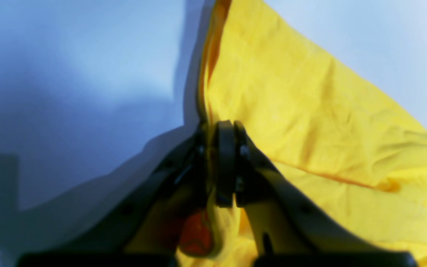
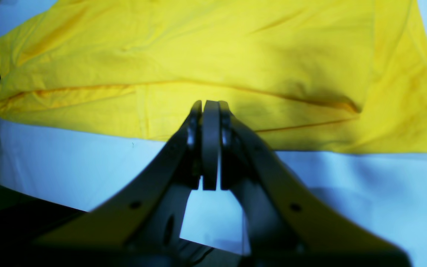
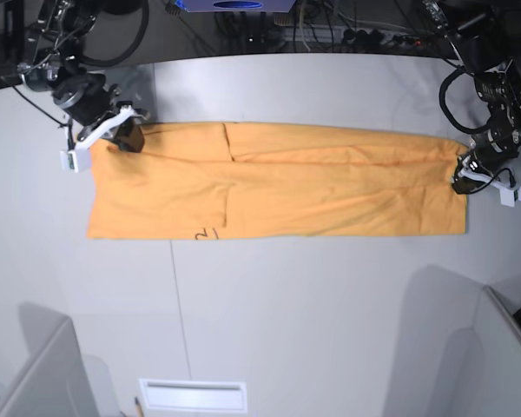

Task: Fold the T-shirt properly
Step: 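Grasp the strip end with the left gripper and lift it, then fold the held strip end toward the right gripper and lay it down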

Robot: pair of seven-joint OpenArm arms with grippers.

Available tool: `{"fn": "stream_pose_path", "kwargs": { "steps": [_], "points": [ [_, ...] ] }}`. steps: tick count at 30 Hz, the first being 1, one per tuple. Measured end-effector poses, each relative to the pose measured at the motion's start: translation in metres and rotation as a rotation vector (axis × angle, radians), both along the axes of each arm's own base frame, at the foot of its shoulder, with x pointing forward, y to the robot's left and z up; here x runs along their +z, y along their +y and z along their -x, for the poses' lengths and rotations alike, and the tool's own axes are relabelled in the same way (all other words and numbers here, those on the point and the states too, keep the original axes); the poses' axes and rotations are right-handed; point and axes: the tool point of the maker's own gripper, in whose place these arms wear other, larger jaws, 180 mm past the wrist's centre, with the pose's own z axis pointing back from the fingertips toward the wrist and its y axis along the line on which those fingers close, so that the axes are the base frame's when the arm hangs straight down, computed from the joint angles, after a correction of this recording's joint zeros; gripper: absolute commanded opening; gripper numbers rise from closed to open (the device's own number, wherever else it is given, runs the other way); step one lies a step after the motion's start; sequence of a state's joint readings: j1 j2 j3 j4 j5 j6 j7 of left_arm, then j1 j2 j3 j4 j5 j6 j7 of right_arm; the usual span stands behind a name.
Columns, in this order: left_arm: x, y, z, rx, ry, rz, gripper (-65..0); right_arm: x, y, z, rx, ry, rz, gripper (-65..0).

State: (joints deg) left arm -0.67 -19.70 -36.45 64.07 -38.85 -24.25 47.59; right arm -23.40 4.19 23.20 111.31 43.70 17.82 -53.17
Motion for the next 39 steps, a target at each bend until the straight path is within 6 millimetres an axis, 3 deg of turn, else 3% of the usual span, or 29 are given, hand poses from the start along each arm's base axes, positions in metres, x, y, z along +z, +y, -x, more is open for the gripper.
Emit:
{"fn": "stream_pose_path", "kwargs": {
  "steps": [7, 11, 15, 19, 26, 34, 39],
  "points": [
    [0.015, 0.017, 0.006, -0.044, 0.034, -0.104, -65.0, -0.002, 0.000, 0.004, 0.001, 0.011, 0.000, -65.0],
    [0.043, 0.041, 0.003, 0.011, -0.023, -0.167, -65.0, -0.002, 0.003, 0.004, -0.008, 0.006, -0.016, -65.0],
    [0.071, 0.032, -0.009, -0.041, -0.093, -0.232, -65.0, -0.002, 0.006, 0.004, -0.010, 0.010, -0.025, -65.0],
    [0.084, 0.007, -0.010, -0.138, -0.111, -0.292, -65.0, -0.001, 0.005, 0.002, -0.010, 0.003, -0.023, -65.0],
    [0.100, -0.067, -0.015, -0.310, -0.192, -0.296, -65.0, -0.001, 0.006, 0.001, -0.009, 0.001, -0.023, -65.0],
    [0.086, -0.157, -0.018, -0.456, -0.190, -0.197, -65.0, 0.005, 0.006, -0.008, -0.009, -0.023, -0.024, -65.0],
    [0.074, -0.195, -0.014, -0.500, -0.169, -0.137, -65.0, 0.005, 0.006, -0.008, -0.007, -0.021, -0.023, -65.0]
  ]
}}
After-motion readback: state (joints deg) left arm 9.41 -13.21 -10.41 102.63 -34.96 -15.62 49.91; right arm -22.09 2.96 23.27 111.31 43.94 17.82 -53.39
